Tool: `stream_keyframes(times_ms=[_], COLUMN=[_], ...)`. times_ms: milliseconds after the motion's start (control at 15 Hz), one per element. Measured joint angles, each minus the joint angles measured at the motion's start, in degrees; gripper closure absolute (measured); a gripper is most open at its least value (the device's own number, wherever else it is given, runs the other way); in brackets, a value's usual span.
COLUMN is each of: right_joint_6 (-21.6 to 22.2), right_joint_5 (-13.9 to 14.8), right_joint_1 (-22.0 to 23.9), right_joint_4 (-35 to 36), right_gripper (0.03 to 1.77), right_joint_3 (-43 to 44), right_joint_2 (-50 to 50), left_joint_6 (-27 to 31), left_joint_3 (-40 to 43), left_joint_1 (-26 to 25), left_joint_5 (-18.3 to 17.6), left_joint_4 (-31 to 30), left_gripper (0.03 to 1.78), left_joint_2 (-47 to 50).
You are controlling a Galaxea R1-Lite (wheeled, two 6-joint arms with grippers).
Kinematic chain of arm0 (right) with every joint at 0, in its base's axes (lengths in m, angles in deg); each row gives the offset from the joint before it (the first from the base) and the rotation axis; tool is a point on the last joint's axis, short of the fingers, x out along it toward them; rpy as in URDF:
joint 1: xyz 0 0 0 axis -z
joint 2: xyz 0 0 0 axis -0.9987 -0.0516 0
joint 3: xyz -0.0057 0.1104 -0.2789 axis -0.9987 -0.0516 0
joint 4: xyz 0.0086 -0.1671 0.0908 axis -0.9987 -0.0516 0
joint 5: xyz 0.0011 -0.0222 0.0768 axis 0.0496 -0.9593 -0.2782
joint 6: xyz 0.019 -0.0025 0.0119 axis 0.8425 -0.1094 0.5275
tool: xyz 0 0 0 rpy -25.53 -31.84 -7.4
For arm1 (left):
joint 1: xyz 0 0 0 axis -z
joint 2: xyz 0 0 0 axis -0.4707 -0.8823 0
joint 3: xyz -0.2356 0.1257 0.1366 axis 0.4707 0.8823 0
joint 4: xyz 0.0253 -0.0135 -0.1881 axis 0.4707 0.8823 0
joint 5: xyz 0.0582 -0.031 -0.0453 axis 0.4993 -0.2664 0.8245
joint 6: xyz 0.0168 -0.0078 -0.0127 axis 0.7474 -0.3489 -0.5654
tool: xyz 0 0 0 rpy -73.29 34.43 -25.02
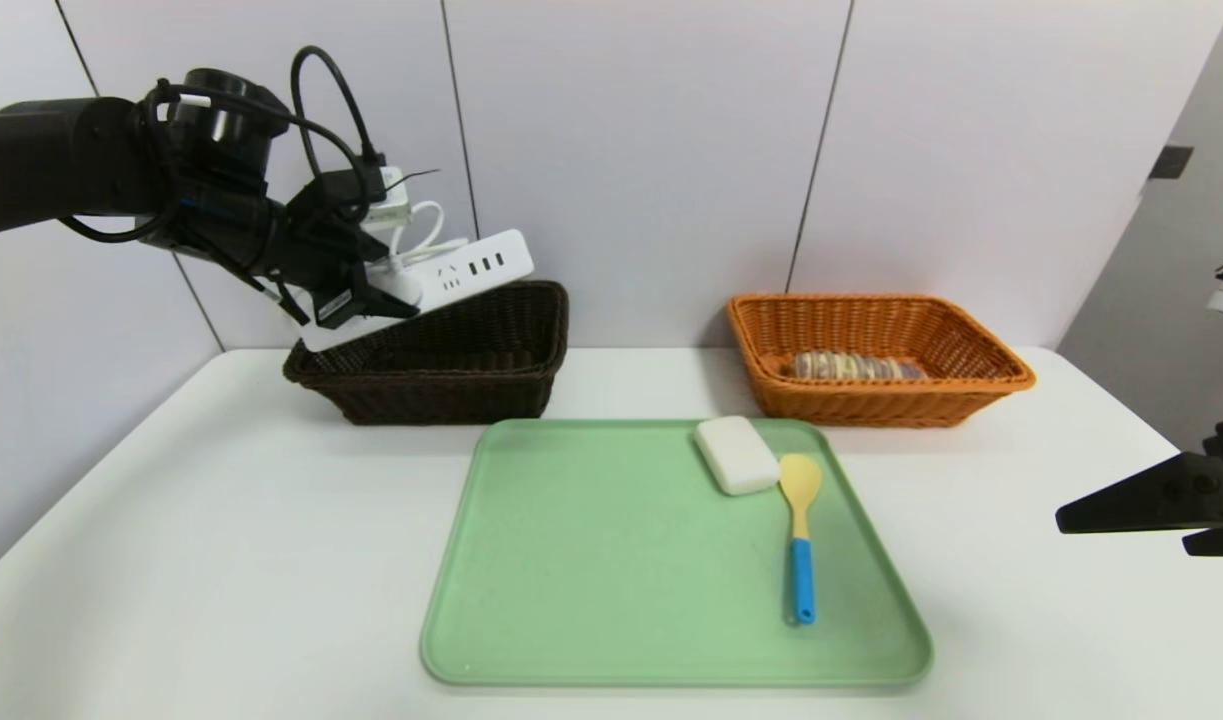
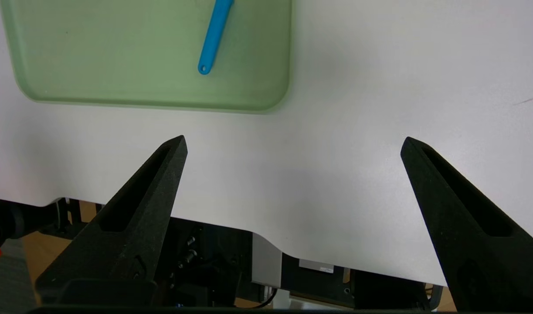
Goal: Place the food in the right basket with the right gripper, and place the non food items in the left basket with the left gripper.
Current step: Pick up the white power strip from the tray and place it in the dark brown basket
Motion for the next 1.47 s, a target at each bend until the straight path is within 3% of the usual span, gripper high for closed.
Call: stream_keyframes(times_ms=[400, 867, 1200, 1467], right_joint_6=[-0.1, -0.1, -0.1, -0.1], right_joint_5=[0.0, 0.0, 0.0, 0.1], right_joint_1=[0.1, 0.1, 0.1, 0.3], right_joint_4=[0.1, 0.1, 0.2, 0.2], right_gripper=[0.10, 0.10, 0.10, 0.10], right_joint_3=[-1.4, -1.3, -1.0, -1.0], right_joint_2=[0.1, 0.1, -0.1, -0.1], left_joint_6=[2.8, 2.5, 0.3, -2.7], left_joint_3=[0.0, 0.0, 0.0, 0.0], left_joint_1=[-1.6, -0.2, 0.6, 0.8], left_joint_5=[0.4, 3.0, 2.5, 2.3], left_joint_4=[-5.4, -5.2, -5.6, -5.2], left_gripper=[0.94, 0.94, 0.56, 0.38], left_joint_2=[-3.7, -5.0, -5.5, -4.6])
